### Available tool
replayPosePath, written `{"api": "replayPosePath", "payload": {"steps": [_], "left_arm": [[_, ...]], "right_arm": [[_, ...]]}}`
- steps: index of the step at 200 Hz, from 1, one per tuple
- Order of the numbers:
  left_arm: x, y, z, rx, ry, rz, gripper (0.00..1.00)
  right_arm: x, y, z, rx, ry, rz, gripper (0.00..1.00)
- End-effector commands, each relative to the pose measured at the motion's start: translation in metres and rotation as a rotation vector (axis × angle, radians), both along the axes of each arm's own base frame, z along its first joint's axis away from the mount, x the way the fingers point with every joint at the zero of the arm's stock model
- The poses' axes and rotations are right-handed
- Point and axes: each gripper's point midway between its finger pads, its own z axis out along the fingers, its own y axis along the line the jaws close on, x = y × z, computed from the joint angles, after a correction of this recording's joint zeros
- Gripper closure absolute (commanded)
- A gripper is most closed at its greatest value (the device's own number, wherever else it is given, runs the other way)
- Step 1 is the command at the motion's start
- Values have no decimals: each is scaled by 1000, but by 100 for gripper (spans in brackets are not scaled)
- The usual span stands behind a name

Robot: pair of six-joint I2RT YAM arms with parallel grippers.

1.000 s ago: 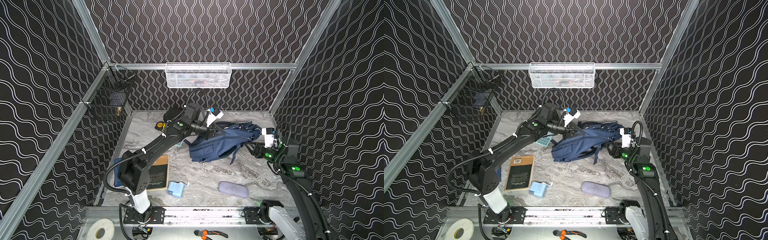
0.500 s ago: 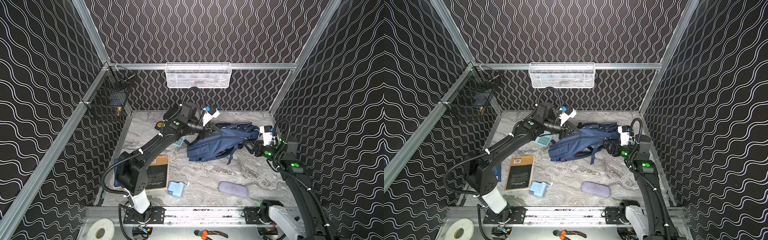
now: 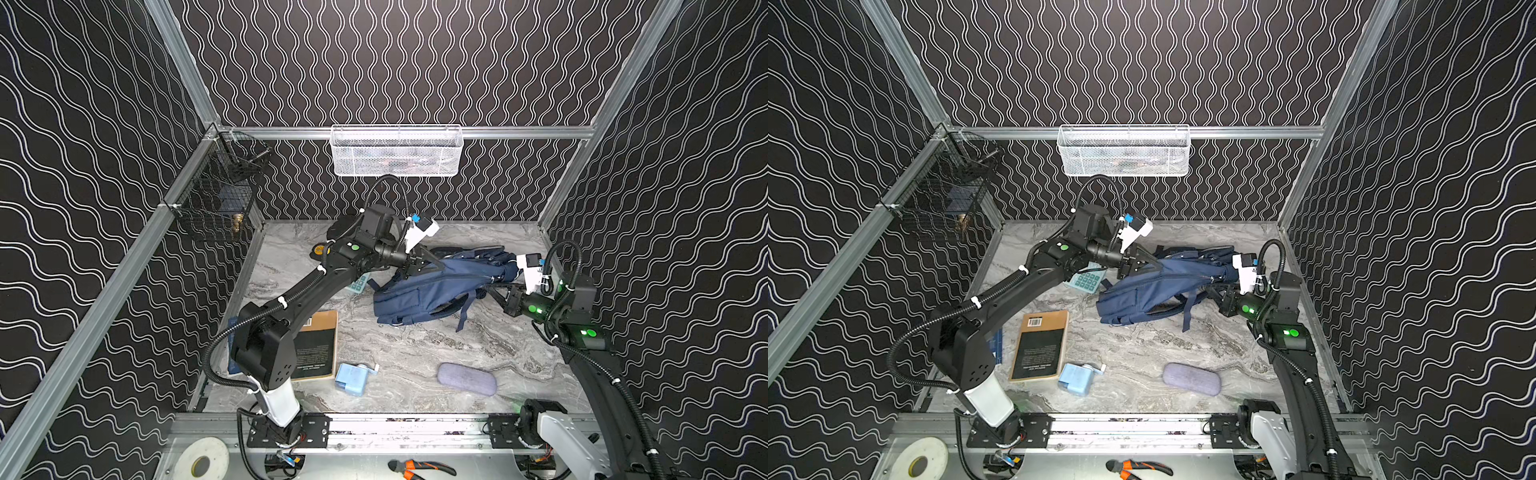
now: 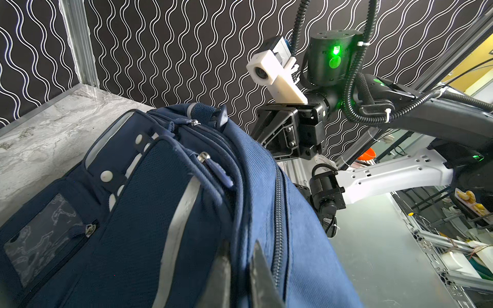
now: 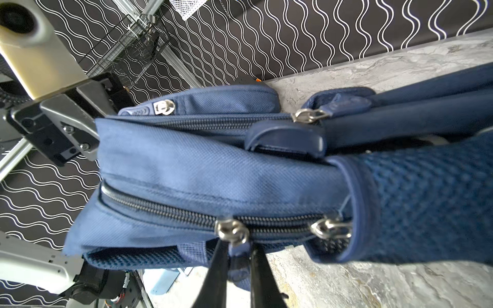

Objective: Pack books, pencil case, and school supplies into a backpack
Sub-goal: Unzip the student bag at the center of the table.

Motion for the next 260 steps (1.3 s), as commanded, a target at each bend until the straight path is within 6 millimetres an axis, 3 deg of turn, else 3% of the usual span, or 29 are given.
{"api": "replayPosePath", "payload": {"steps": [1, 55, 69, 74, 85, 138, 232, 260], "left_arm": [[-1, -2, 20, -70, -83, -44, 100], [2, -2, 15, -70, -67, -25, 100], [0, -2, 17, -80, -63, -32, 100], [0, -2, 17, -82, -61, -32, 100], [-1, -2, 18, -85, -59, -34, 100], [-4, -2, 23, -97, -65, -47, 100], [-2, -2, 19, -81, -65, -46, 100], [-2, -2, 20, -89, -62, -49, 100]], "right_arm": [[0, 2, 5, 12, -26, 7, 98], [13, -10, 8, 40, 3, -99, 100], [15, -10, 9, 55, 3, -106, 57], [15, -9, 8, 57, 7, -100, 50], [16, -7, 7, 64, 8, -86, 47], [17, 3, 9, 112, -5, 2, 49], [3, 6, 0, 126, 8, 26, 88], [3, 7, 3, 128, 0, 31, 90]]}}
